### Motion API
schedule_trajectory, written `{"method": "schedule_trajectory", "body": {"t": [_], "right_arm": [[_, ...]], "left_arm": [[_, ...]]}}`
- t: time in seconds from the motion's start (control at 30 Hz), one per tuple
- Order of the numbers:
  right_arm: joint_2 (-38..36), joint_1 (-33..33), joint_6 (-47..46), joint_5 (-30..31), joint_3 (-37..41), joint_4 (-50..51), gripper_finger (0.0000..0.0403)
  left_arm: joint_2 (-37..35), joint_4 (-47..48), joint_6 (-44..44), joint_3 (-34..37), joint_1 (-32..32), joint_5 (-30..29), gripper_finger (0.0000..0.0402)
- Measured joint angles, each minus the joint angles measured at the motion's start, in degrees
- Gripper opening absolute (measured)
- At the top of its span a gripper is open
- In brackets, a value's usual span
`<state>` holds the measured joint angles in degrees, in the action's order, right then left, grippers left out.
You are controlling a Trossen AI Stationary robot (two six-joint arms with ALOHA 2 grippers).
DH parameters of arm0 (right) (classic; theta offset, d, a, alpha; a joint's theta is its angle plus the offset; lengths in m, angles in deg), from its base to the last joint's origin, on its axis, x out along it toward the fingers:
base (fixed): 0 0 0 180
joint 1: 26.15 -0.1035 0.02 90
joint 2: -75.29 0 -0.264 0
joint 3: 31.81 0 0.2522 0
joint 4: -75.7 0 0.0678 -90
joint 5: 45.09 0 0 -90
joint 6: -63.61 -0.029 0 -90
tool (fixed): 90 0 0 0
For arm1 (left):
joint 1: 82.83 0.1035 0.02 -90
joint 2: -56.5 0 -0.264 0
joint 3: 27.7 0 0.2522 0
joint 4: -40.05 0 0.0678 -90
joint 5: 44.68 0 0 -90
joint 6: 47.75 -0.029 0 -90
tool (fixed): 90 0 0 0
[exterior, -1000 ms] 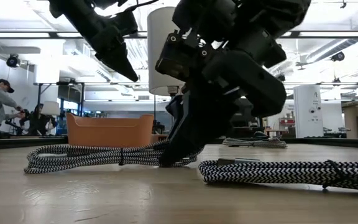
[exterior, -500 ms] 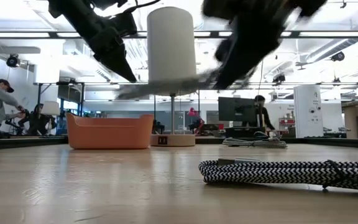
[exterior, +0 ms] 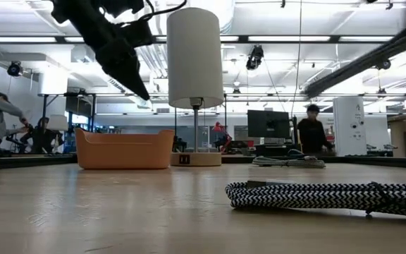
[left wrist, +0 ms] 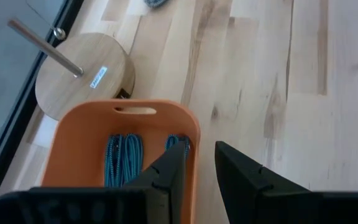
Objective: Pick & Place USB Port
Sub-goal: Put the bottom left white charger cable into the white bin
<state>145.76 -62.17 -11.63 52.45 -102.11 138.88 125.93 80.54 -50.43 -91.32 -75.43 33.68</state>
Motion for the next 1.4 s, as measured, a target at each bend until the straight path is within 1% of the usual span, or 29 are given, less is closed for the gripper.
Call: {"method": "schedule_trajectory", "body": {"t": [0.17, 0.33, 0.47, 0.73, 0.87, 0.93, 1.03, 1.13, 1.4], "right_arm": [[-4.8, -7.3, -13.5, -0.3, 2.7, 0.7, 0.0053], [-6.3, -12.6, -25.5, -6.4, 3.0, 2.9, 0.0054], [-6.6, -15.8, -28.7, -7.2, 0.8, 2.9, 0.0054], [-6.6, -20.9, -37.2, -7.9, -7.2, 2.8, 0.0054], [-6.6, -23.5, -43.2, -8.0, -10.1, 6.7, 0.0054], [-6.5, -24.7, -46.7, -8.5, -10.2, 9.3, 0.0054], [-6.5, -25.9, -52.2, -12.9, -9.4, 12.0, 0.0054], [-6.5, -26.4, -54.6, -16.5, -7.5, 13.0, 0.0054], [-6.5, -26.4, -53.9, -16.7, -4.1, 11.3, 0.0054]], "left_arm": [[0.0, 0.0, 1.0, 0.7, 0.0, 0.0, 0.0096], [0.0, -0.1, 2.5, 0.7, 0.0, 0.0, 0.0096], [0.0, -0.1, 3.1, 0.7, 0.0, 0.0, 0.0096], [0.0, -0.1, 3.2, 0.7, 0.0, 0.0, 0.0096], [0.0, -0.1, 3.4, 0.7, 0.0, 0.0, 0.0096], [0.0, -0.1, 3.4, 0.7, 0.0, 0.0, 0.0096], [0.0, -0.1, 3.4, 0.7, 0.0, 0.0, 0.0096], [0.0, -0.1, 3.4, 0.7, 0.0, 0.0, 0.0096], [0.0, -0.1, 3.2, 0.7, 0.0, 0.0, 0.0096]]}}
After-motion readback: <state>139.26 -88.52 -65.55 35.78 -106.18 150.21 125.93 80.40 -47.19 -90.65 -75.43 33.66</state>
